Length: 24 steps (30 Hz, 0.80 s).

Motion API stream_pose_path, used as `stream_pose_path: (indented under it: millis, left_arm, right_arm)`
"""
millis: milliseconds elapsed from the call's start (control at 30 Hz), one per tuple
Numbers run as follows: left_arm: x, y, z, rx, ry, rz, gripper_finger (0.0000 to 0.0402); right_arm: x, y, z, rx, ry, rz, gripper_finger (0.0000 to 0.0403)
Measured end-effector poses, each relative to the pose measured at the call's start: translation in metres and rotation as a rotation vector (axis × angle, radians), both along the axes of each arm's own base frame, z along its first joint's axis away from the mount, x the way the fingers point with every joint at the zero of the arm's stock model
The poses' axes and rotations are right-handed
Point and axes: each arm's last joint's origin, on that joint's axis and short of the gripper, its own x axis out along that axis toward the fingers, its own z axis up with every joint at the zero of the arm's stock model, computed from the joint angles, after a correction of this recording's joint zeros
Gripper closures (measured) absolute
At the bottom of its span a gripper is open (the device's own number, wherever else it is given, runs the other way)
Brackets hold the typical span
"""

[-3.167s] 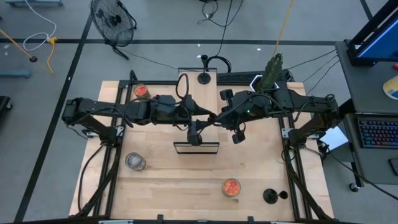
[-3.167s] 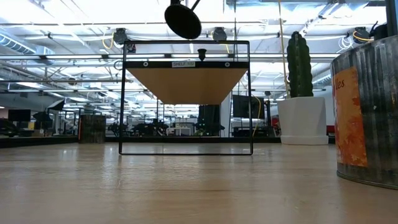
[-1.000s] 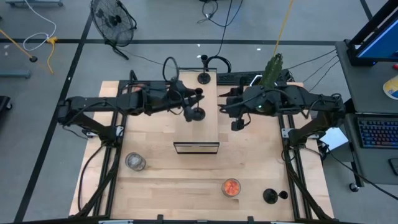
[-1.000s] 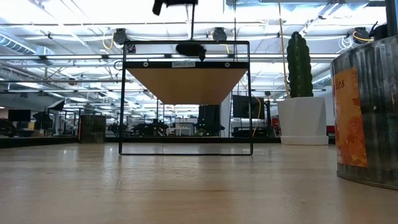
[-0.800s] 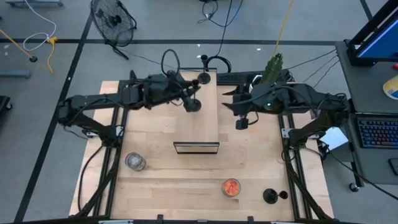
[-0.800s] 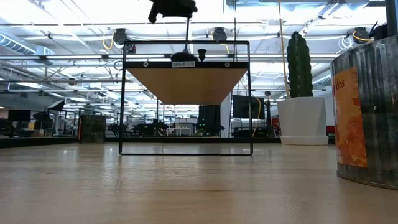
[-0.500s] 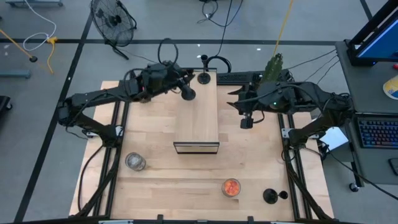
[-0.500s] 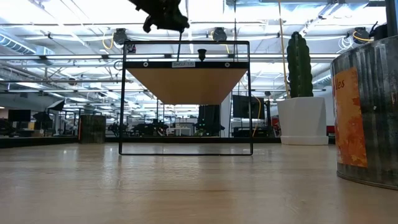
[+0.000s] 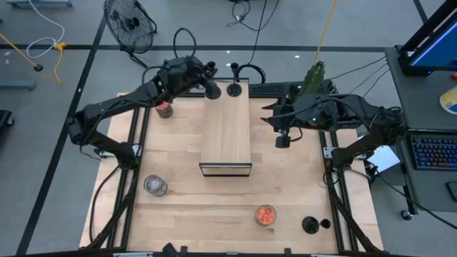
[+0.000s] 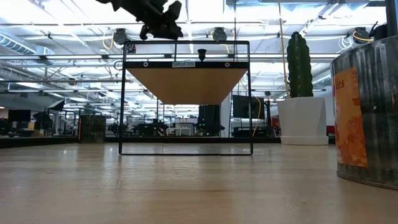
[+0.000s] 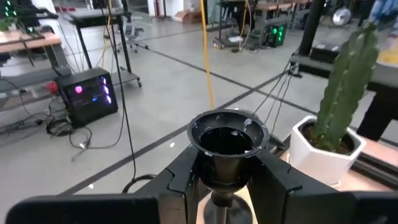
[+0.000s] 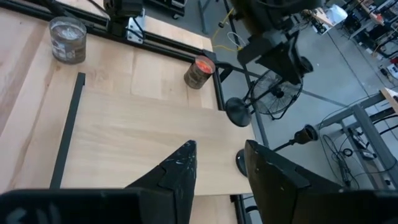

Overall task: Pick & Place candle stick holders
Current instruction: Put the top black candle holder on the shelf

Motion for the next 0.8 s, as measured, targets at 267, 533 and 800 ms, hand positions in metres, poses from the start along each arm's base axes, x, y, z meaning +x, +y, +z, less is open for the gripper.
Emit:
stream_pose_path:
  millis: [267,533,800]
  left_arm:
    - [0.010,0.021,-0.013,0.008,-0.016,0.032,0.0298]
    - [0.016,0.040,-0.030,-0.021,-0.021,0.067,0.0284]
    - [0.024,0.050,-0.047,-0.047,0.016,0.086,0.0280]
  right_arm:
    - [0.003,0.000,-0.007,0.009,0.015,-0.007,0.0276]
    - [0.003,0.000,-0.007,0.021,0.009,-0.014,0.0277]
    - [0.003,0.000,-0.007,0.021,0.009,-0.014,0.0279]
